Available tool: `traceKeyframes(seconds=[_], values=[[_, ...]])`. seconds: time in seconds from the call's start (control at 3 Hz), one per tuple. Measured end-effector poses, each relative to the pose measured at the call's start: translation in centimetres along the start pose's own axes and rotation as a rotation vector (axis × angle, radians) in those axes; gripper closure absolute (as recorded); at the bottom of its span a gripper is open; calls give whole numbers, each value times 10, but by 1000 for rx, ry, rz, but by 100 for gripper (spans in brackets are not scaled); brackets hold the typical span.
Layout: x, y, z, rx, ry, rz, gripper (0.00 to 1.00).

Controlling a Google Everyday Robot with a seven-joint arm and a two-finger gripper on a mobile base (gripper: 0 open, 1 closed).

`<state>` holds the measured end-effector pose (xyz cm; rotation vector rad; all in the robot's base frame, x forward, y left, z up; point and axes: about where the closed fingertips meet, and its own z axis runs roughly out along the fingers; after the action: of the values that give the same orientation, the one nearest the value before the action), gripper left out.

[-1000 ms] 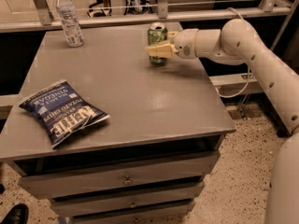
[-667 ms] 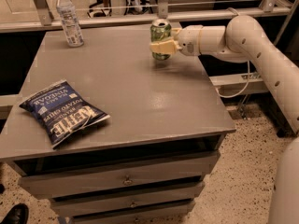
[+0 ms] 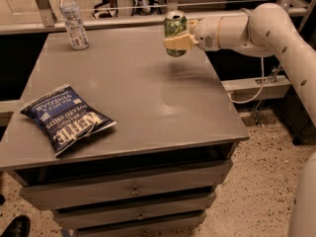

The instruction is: Move green can near blue plastic bottle

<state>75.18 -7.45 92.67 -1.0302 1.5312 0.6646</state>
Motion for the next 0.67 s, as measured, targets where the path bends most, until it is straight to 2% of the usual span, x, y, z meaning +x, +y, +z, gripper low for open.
traceKeyframes(seconds=[0.67], values=[[-12,21,47,-65,19,-11,100]])
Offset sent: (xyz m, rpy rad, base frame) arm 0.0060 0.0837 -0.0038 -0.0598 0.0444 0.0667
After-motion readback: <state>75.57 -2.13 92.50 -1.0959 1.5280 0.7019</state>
